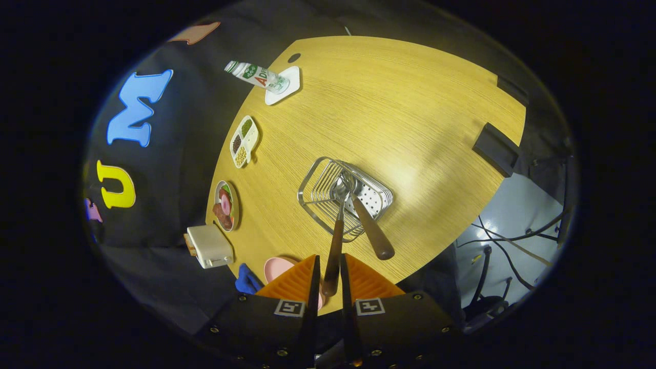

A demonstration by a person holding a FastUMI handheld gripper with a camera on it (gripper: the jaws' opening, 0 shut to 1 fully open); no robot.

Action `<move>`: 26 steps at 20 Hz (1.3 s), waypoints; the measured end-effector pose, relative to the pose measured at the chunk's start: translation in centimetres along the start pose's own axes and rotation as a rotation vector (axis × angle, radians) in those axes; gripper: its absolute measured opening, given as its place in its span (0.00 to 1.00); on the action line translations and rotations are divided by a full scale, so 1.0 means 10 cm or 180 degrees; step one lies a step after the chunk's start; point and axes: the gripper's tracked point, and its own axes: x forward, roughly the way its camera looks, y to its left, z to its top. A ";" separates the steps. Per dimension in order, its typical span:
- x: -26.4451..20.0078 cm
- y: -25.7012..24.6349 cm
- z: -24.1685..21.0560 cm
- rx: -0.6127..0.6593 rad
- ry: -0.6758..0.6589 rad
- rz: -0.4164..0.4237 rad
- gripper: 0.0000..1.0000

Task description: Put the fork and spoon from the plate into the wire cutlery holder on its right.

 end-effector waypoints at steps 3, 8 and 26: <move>-0.10 0.05 0.09 -0.0107 -0.0185 -0.0005 0.22; -0.49 0.36 0.47 -0.0507 -0.0939 0.0082 0.22; -2.86 1.54 1.09 -0.1961 -0.4068 0.0003 0.21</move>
